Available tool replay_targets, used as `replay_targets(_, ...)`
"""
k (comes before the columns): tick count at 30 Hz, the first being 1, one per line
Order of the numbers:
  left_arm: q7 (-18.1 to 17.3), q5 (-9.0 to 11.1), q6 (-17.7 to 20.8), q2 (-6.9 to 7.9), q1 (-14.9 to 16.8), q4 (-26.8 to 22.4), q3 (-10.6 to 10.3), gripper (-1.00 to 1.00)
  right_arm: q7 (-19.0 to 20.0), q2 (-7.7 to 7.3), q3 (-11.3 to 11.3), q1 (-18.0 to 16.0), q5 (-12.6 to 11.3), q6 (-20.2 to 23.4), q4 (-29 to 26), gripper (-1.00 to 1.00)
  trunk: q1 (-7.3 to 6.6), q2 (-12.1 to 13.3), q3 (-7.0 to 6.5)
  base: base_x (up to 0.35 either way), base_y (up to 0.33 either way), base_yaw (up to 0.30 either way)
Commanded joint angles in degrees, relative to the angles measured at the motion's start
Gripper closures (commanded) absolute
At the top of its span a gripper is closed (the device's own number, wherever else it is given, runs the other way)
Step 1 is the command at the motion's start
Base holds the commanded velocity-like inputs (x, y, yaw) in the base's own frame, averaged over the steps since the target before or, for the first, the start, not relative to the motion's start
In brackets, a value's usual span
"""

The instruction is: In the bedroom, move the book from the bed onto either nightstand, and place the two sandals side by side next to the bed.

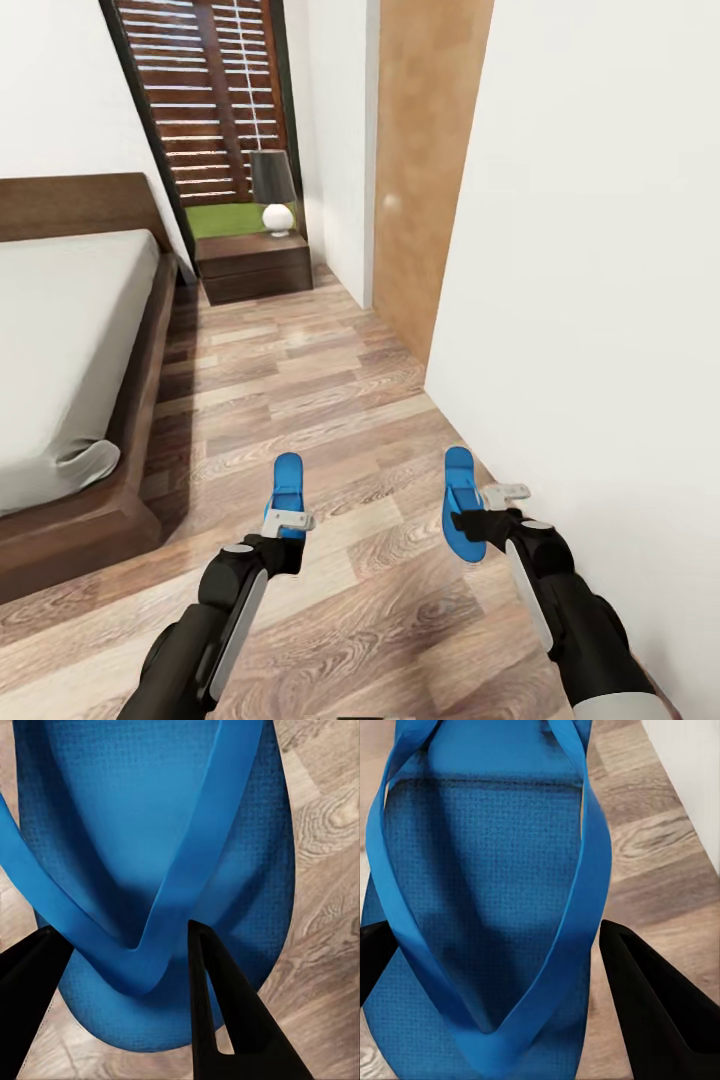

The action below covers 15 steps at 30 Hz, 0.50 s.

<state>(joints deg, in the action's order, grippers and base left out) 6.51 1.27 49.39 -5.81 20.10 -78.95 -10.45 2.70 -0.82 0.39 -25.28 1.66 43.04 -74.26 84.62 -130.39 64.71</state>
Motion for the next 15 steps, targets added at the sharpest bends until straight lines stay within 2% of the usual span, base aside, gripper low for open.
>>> replay_targets(1, 0.34, 0.22, 0.26, 0.0, 0.03, -0.06, 0.05, 1.0, 0.15, -0.04, 0.03, -0.03, 0.19, 0.29, -0.08, 1.0, 0.02, -0.02, 0.05, 0.335, 0.0, 0.0)
replay_targets(7, 0.35, 0.23, 0.23, 0.01, 0.03, -0.06, 0.23, 1.0, 0.2, -0.13, -0.03, -0.03, 0.19, 0.29, -0.09, 1.0, 0.02, -0.02, 0.05, 0.335, 0.0, 0.064)
replay_targets(15, 0.35, 0.14, 0.19, 0.01, 0.03, 0.09, 0.25, 1.0, -0.05, -0.14, 0.03, -0.03, 0.19, 0.29, -0.18, 1.0, 0.02, -0.02, 0.05, 0.335, 0.0, 0.253)
